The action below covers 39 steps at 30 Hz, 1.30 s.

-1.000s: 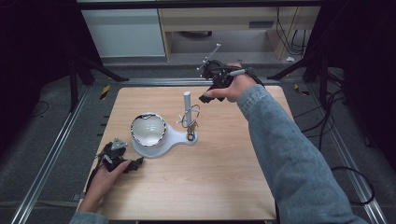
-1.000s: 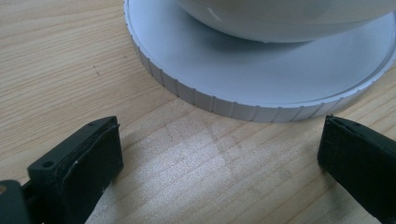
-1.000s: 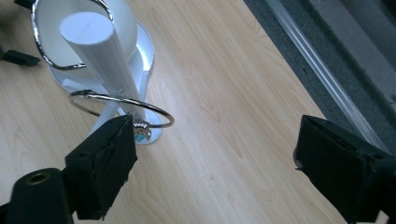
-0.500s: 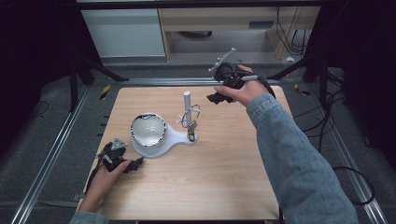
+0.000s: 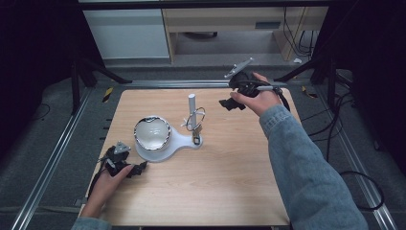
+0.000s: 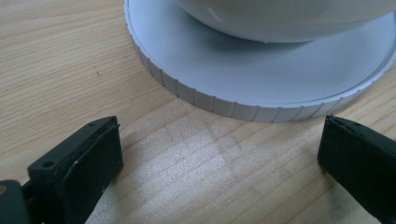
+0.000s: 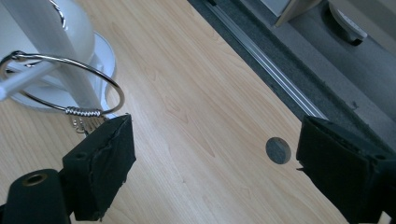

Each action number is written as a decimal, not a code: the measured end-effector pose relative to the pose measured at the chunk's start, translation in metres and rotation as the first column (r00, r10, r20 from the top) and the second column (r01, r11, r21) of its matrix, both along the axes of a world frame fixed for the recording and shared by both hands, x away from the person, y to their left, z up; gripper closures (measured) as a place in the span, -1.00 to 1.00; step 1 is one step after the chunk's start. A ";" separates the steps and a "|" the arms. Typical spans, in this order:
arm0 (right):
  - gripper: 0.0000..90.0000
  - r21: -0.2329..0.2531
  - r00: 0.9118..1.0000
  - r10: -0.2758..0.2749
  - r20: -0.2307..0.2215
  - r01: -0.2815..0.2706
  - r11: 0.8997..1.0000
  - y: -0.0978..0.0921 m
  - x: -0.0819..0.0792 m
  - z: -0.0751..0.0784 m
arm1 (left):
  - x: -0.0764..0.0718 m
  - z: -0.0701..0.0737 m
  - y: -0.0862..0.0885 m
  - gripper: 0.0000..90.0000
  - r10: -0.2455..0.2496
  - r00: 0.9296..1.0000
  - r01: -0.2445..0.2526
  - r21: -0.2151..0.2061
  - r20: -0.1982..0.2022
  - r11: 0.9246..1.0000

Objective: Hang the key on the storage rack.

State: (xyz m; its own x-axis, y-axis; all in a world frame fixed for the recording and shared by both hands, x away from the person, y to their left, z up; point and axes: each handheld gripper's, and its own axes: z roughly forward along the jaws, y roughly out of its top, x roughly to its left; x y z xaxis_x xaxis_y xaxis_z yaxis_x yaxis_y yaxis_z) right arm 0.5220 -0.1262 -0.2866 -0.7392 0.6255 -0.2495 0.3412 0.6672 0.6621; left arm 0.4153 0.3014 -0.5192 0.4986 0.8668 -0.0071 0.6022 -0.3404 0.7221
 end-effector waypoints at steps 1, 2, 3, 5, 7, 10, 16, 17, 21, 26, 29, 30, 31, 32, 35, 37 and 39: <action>-0.78 -0.011 1.000 -0.011 0.001 0.011 1.000 -0.002 0.000 -0.002 | 0.000 0.000 0.000 -1.00 0.000 1.000 0.000 0.000 0.000 1.000; -0.78 -0.006 1.000 -0.020 0.006 0.020 1.000 -0.004 0.000 -0.003 | 0.000 0.000 0.000 -1.00 0.000 1.000 0.000 0.000 0.000 1.000; -0.78 0.002 1.000 -0.027 0.008 0.027 1.000 -0.006 -0.001 -0.003 | 0.000 0.000 0.000 -1.00 0.000 1.000 0.000 0.000 0.000 1.000; -0.79 0.016 0.999 -0.045 0.015 0.044 0.999 -0.013 -0.002 -0.005 | 0.000 0.000 0.000 -1.00 0.002 1.000 -0.002 -0.001 -0.001 1.000; -0.79 0.025 0.999 -0.050 0.021 0.049 0.998 -0.015 -0.003 -0.006 | 0.000 0.000 0.000 -1.00 0.001 1.000 -0.001 -0.001 -0.001 1.000; -0.79 0.034 0.997 -0.063 0.032 0.062 0.997 -0.023 -0.005 -0.009 | 0.000 0.000 0.000 -1.00 0.000 1.000 0.000 0.001 -0.002 1.000; -0.79 0.039 0.995 -0.098 0.030 0.097 0.995 -0.045 -0.011 -0.025 | 0.000 0.000 0.000 -1.00 0.000 1.000 0.000 0.001 -0.001 1.000; -0.79 0.039 0.995 -0.098 0.030 0.097 0.995 -0.045 -0.011 -0.025 | 0.000 0.000 0.000 -1.00 0.000 1.000 0.000 0.001 -0.001 1.000; -0.79 0.030 0.992 -0.120 0.029 0.120 0.992 -0.059 -0.014 -0.039 | 0.000 0.000 0.000 -1.00 0.001 1.000 -0.001 0.001 -0.001 1.000; -0.79 0.029 0.989 -0.143 0.021 0.143 0.989 -0.071 -0.018 -0.051 | 0.000 0.000 0.000 -1.00 0.001 1.000 -0.001 0.001 -0.002 1.000; -0.79 0.020 0.988 -0.155 0.015 0.155 0.988 -0.080 -0.021 -0.062 | 0.000 0.000 0.000 -1.00 0.001 1.000 -0.001 0.001 -0.002 1.000; -0.79 0.016 0.987 -0.161 0.013 0.161 0.987 -0.085 -0.023 -0.069 | 0.000 0.000 0.000 -1.00 0.002 1.000 -0.002 0.001 -0.001 1.000; -0.79 0.016 0.987 -0.161 0.013 0.161 0.987 -0.085 -0.023 -0.069 | 0.000 0.000 0.000 -1.00 0.002 1.000 -0.002 0.001 -0.001 1.000; -0.79 0.019 0.986 -0.165 0.005 0.165 0.986 -0.090 -0.026 -0.077 | 0.000 0.000 0.000 -1.00 0.002 1.000 -0.002 0.001 -0.001 1.000; -0.78 0.026 0.984 -0.177 -0.006 0.178 0.984 -0.097 -0.030 -0.089 | 0.000 0.000 0.000 -1.00 0.002 1.000 -0.002 0.001 -0.001 1.000; -0.77 0.030 0.983 -0.184 -0.013 0.185 0.982 -0.101 -0.033 -0.097 | 0.000 0.000 0.000 -1.00 0.003 1.000 -0.003 0.001 -0.001 1.000; -0.77 0.032 0.982 -0.188 -0.020 0.188 0.982 -0.104 -0.034 -0.101 | 0.000 0.000 0.000 -1.00 0.003 1.000 -0.003 0.001 -0.001 1.000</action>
State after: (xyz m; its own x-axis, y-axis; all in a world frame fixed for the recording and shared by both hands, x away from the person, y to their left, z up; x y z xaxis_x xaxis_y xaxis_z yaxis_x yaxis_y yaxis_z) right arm 0.4880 -0.2300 -0.3877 -0.6117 0.7617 -0.2139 0.4699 0.5672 0.6763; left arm 0.4148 0.3012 -0.5192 0.4962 0.8682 -0.0071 0.6040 -0.3393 0.7212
